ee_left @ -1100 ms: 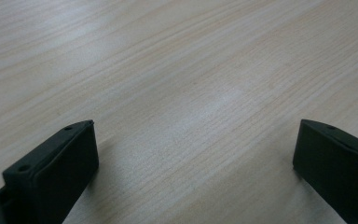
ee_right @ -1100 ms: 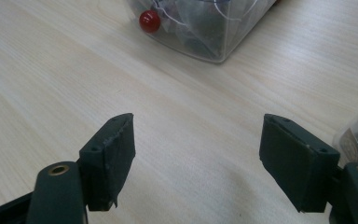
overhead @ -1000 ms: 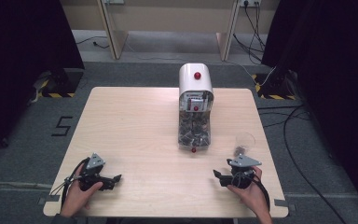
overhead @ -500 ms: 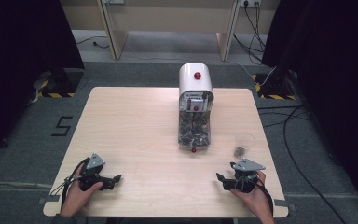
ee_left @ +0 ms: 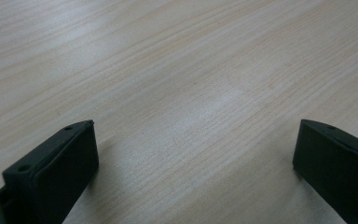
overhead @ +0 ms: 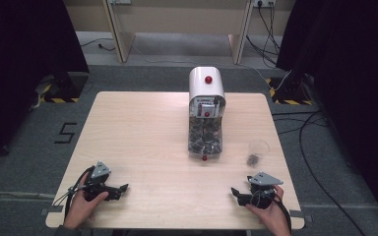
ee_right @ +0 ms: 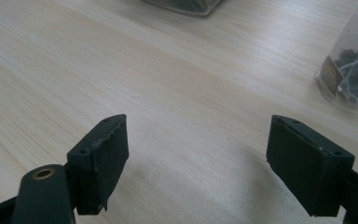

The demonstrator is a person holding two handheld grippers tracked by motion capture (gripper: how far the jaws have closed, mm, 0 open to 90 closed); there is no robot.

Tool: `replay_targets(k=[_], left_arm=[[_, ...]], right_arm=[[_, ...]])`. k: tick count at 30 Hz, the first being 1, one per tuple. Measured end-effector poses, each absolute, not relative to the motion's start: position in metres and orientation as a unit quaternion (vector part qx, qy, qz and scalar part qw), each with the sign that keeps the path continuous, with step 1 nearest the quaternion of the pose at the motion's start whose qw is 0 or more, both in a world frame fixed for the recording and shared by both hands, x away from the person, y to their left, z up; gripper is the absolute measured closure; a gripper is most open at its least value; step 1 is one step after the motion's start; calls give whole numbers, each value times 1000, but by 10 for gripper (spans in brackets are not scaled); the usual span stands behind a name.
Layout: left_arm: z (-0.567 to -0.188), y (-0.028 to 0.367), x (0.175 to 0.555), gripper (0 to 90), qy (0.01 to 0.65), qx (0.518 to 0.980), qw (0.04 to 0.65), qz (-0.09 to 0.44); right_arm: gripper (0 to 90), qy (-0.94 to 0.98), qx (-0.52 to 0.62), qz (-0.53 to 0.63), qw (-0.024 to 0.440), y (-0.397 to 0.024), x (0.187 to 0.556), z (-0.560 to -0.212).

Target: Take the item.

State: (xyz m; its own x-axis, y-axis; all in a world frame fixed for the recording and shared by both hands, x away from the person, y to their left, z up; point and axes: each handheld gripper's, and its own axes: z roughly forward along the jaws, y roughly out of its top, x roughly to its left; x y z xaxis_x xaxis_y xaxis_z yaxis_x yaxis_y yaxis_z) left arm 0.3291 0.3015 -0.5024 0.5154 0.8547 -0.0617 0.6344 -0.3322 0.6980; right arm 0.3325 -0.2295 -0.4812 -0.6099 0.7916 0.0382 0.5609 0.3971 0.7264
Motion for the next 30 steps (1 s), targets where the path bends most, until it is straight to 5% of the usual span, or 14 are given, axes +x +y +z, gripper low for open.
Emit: replay_targets(k=[30], left_arm=[[-502, 301, 329, 0, 465, 800, 343, 161]], right_arm=[[238, 805, 441, 351, 188, -258, 308, -481]])
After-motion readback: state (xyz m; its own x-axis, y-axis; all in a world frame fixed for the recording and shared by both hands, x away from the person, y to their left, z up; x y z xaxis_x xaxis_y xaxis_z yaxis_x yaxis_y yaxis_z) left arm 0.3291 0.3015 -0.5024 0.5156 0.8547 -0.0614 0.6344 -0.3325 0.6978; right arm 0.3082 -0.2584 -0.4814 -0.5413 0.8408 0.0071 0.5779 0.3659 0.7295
